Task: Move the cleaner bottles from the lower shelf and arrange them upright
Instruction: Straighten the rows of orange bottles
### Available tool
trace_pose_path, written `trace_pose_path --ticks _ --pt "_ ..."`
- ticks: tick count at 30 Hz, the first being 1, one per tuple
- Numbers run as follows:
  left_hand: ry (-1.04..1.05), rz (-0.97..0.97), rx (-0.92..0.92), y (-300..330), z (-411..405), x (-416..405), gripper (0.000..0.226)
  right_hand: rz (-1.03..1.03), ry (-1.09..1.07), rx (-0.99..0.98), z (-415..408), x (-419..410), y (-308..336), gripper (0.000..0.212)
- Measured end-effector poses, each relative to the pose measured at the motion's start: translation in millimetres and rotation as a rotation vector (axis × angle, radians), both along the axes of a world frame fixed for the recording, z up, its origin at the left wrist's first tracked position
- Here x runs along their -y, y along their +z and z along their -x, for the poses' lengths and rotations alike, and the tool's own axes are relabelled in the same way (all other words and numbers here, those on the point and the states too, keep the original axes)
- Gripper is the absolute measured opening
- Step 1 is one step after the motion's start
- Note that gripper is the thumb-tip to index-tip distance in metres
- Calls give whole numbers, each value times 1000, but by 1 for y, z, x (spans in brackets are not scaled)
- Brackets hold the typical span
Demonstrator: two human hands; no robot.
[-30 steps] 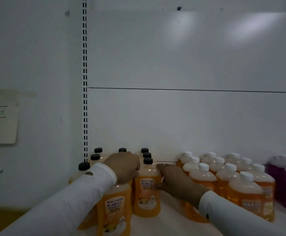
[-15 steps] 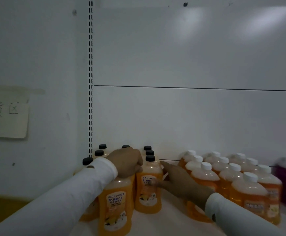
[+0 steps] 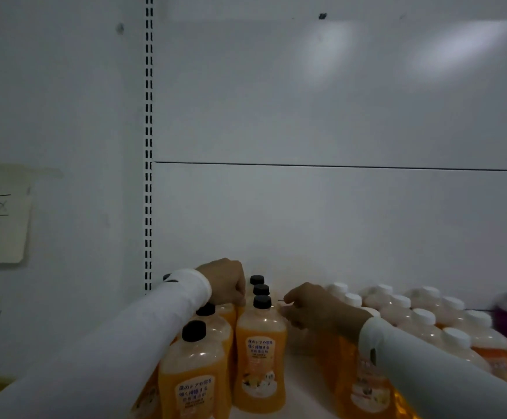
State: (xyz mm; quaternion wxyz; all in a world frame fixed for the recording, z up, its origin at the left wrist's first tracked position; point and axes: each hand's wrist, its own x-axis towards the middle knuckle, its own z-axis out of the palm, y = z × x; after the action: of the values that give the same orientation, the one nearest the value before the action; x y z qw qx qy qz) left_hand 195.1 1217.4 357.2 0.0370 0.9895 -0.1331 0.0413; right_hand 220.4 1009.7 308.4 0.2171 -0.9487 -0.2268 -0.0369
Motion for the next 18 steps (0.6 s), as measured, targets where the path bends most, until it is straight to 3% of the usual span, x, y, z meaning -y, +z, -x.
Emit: trace_pose_path --ticks 9,18 --pt "-29 -102 34 -8 -12 -1 23 -61 44 -9 -8 -6 -12 19" --pt "-16 -119 71 -12 -14 -2 22 -143 31 -105 -9 -5 -13 26"
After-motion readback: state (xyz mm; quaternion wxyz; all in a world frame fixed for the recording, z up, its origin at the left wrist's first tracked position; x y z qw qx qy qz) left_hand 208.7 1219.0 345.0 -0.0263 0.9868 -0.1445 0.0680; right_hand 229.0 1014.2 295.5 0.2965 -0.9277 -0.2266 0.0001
